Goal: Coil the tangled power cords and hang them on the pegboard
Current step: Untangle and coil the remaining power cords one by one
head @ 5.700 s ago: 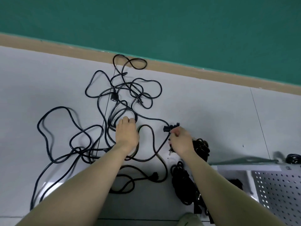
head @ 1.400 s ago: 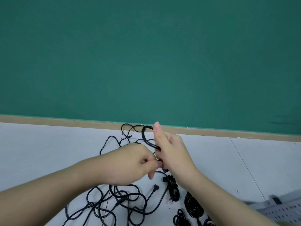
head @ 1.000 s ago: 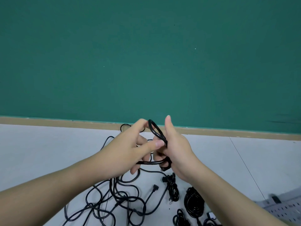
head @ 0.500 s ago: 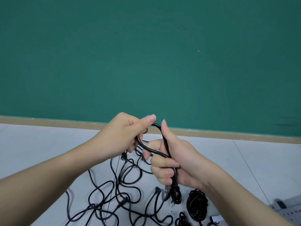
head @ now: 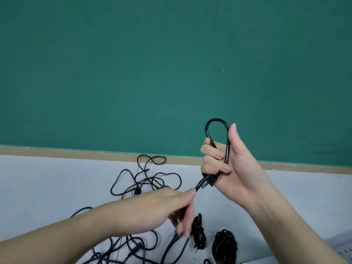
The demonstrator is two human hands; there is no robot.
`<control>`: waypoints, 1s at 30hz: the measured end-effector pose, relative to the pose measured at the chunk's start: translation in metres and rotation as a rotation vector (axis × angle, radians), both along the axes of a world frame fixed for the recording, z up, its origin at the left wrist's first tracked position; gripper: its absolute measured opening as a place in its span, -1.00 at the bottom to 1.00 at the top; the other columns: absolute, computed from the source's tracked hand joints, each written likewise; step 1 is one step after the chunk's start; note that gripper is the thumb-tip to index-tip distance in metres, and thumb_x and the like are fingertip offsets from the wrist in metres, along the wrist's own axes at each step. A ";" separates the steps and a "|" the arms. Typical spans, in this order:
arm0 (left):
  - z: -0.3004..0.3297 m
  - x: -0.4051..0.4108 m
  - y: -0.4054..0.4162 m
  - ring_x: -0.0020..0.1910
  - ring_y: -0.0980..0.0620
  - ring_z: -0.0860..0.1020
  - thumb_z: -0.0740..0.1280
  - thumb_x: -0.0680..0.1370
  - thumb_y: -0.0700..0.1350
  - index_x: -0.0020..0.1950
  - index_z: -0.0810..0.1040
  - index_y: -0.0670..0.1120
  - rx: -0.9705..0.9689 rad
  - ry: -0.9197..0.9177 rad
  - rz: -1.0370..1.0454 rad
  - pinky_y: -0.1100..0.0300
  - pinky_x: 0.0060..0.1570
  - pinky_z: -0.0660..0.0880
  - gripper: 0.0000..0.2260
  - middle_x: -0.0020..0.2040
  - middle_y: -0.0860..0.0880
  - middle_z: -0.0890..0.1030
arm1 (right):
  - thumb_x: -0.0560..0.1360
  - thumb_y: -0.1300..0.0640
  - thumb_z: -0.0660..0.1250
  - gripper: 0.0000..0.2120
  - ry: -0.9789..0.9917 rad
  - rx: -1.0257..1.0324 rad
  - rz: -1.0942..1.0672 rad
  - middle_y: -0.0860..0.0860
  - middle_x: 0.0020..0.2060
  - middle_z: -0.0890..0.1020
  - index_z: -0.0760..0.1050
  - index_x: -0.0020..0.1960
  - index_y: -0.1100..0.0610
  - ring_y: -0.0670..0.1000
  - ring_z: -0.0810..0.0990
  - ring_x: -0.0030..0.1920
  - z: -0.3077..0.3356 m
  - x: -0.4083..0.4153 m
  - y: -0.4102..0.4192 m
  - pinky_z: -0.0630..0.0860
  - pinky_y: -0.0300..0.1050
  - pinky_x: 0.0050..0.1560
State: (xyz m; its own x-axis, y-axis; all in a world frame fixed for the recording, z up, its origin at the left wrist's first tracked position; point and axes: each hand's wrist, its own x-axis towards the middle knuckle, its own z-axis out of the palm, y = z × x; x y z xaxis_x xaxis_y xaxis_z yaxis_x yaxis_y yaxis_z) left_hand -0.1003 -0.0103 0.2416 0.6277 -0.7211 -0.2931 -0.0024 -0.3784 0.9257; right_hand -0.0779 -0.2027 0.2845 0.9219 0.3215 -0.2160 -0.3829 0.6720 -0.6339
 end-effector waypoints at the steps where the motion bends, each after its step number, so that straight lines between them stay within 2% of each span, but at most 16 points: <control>1: 0.001 0.003 0.003 -0.18 0.06 0.55 -0.02 0.71 0.27 -0.21 0.55 -0.06 0.062 -0.092 -0.007 0.06 0.19 0.50 -0.42 -0.28 0.01 0.60 | 0.60 -0.36 0.14 -0.45 0.010 -0.019 -0.038 -0.10 -0.38 0.16 0.43 -0.07 0.16 -0.15 0.14 -0.60 -0.001 0.001 -0.001 0.31 -0.25 -0.50; 2: 0.004 0.006 0.007 -0.28 0.06 0.48 0.00 0.69 0.31 -0.28 0.48 -0.01 0.118 -0.169 0.014 0.03 0.05 0.49 -0.44 -0.36 0.05 0.53 | 0.59 -0.35 0.15 -0.45 0.012 -0.044 -0.065 -0.09 -0.38 0.17 0.43 -0.07 0.16 -0.13 0.15 -0.59 -0.002 0.000 -0.001 0.34 -0.24 -0.49; 4: 0.010 0.016 0.018 -0.38 0.02 0.30 0.07 0.59 0.41 -0.33 0.30 -0.03 0.200 -0.297 0.096 0.01 -0.23 0.34 -0.44 -0.42 0.03 0.31 | 0.58 -0.35 0.17 -0.46 0.003 -0.112 -0.094 -0.07 -0.37 0.23 0.45 -0.02 0.17 -0.10 0.20 -0.54 -0.005 -0.002 0.000 0.43 -0.21 -0.42; 7: 0.025 0.022 0.030 -0.38 0.07 0.19 0.16 0.58 0.34 -0.29 0.20 -0.11 0.231 -0.509 0.182 0.19 -0.33 0.21 -0.45 -0.35 -0.03 0.17 | 0.52 -0.34 0.23 -0.41 -0.007 -0.233 -0.081 0.02 -0.30 0.46 0.51 0.13 0.20 -0.02 0.43 -0.39 -0.013 -0.006 0.003 0.59 -0.13 -0.23; 9: 0.033 0.020 0.031 -0.40 0.11 0.20 0.20 0.58 0.28 -0.31 0.30 -0.14 0.234 -0.602 0.191 0.21 -0.36 0.21 -0.48 -0.38 0.00 0.19 | 0.50 -0.34 0.25 -0.35 0.027 -0.249 -0.041 0.08 -0.23 0.58 0.55 0.21 0.23 0.04 0.58 -0.29 -0.020 -0.012 0.011 0.63 -0.08 -0.17; 11: 0.039 0.014 0.026 -0.44 0.11 0.27 0.23 0.60 0.25 -0.30 0.57 0.06 0.271 -0.652 0.186 0.22 -0.39 0.21 -0.61 -0.44 0.05 0.30 | 0.53 -0.33 0.26 -0.30 0.083 -0.223 -0.009 0.14 -0.19 0.64 0.57 0.26 0.30 0.10 0.65 -0.24 -0.025 -0.018 0.021 0.65 -0.03 -0.12; 12: 0.040 0.010 0.022 -0.46 0.11 0.31 0.24 0.61 0.23 -0.28 0.63 0.15 0.288 -0.654 0.185 0.27 -0.41 0.20 -0.66 -0.46 0.07 0.36 | 0.55 -0.32 0.25 -0.29 0.107 -0.214 -0.007 0.14 -0.19 0.64 0.57 0.26 0.32 0.11 0.66 -0.24 -0.027 -0.020 0.025 0.66 -0.02 -0.11; 13: 0.040 0.008 0.019 -0.46 0.11 0.33 0.24 0.62 0.23 -0.26 0.64 0.10 0.307 -0.659 0.178 0.27 -0.42 0.21 -0.64 -0.46 0.08 0.38 | 0.56 -0.32 0.25 -0.30 0.124 -0.202 -0.013 0.14 -0.21 0.62 0.58 0.27 0.32 0.10 0.66 -0.25 -0.028 -0.020 0.028 0.67 -0.03 -0.11; 15: 0.039 0.006 0.015 -0.45 0.11 0.35 0.23 0.63 0.23 -0.29 0.54 -0.09 0.376 -0.674 0.164 0.25 -0.44 0.20 -0.53 -0.49 0.05 0.33 | 0.57 -0.33 0.23 -0.29 0.138 -0.176 -0.033 0.09 -0.29 0.57 0.58 0.29 0.30 0.07 0.63 -0.31 -0.027 -0.020 0.029 0.64 -0.07 -0.18; 18: 0.039 0.006 0.015 -0.42 0.30 0.42 0.20 0.65 0.25 -0.29 0.54 -0.08 0.500 -0.622 0.144 0.30 -0.46 0.21 -0.50 -0.56 0.11 0.37 | 0.58 -0.35 0.19 -0.31 0.083 -0.278 -0.050 0.04 -0.31 0.54 0.56 0.32 0.24 0.03 0.57 -0.33 -0.027 -0.018 0.027 0.55 -0.12 -0.23; 19: 0.038 0.006 0.016 -0.43 0.27 0.42 0.18 0.65 0.26 -0.26 0.56 -0.09 0.549 -0.610 0.129 0.29 -0.45 0.20 -0.50 -0.56 0.13 0.39 | 0.58 -0.35 0.18 -0.31 0.067 -0.289 -0.063 0.03 -0.32 0.52 0.55 0.33 0.24 0.02 0.57 -0.33 -0.026 -0.018 0.028 0.52 -0.12 -0.21; 21: 0.035 0.007 0.018 -0.46 0.08 0.36 0.16 0.65 0.28 -0.22 0.56 -0.11 0.624 -0.648 0.124 0.20 -0.41 0.27 -0.47 -0.53 0.07 0.38 | 0.59 -0.34 0.17 -0.31 0.065 -0.247 -0.102 0.00 -0.38 0.43 0.53 0.34 0.24 0.03 0.58 -0.29 -0.026 -0.020 0.030 0.52 -0.09 -0.07; 23: 0.030 0.006 0.017 -0.45 0.03 0.34 0.15 0.65 0.30 -0.25 0.52 -0.11 0.681 -0.730 0.148 0.14 -0.36 0.33 -0.46 -0.48 -0.01 0.39 | 0.59 -0.34 0.16 -0.30 0.080 -0.220 -0.114 -0.02 -0.44 0.29 0.52 0.34 0.25 0.05 0.53 -0.29 -0.029 -0.023 0.034 0.51 -0.03 0.08; 25: 0.023 0.003 0.014 -0.45 0.01 0.34 0.15 0.64 0.31 -0.30 0.45 -0.11 0.697 -0.763 0.180 0.11 -0.36 0.33 -0.45 -0.46 -0.07 0.40 | 0.58 -0.35 0.17 -0.29 0.090 -0.223 -0.106 -0.04 -0.44 0.16 0.53 0.32 0.27 0.00 0.38 -0.41 -0.032 -0.026 0.038 0.45 -0.01 0.16; 27: 0.017 0.003 0.013 -0.47 0.01 0.32 0.18 0.64 0.30 -0.28 0.51 -0.13 0.645 -0.722 0.207 0.08 -0.36 0.36 -0.45 -0.43 -0.12 0.45 | 0.57 -0.35 0.18 -0.28 0.113 -0.196 -0.113 -0.06 -0.43 0.08 0.55 0.27 0.31 -0.03 0.16 -0.45 -0.033 -0.026 0.039 0.45 -0.03 0.07; 30: 0.018 0.006 0.017 -0.46 0.04 0.29 0.21 0.60 0.34 -0.27 0.48 -0.15 0.574 -0.665 0.192 0.12 -0.39 0.29 -0.43 -0.45 -0.04 0.39 | 0.56 -0.35 0.20 -0.39 0.129 -0.150 -0.122 -0.08 -0.44 0.04 0.48 0.00 0.25 -0.02 0.02 -0.44 -0.028 -0.022 0.038 0.43 -0.12 -0.28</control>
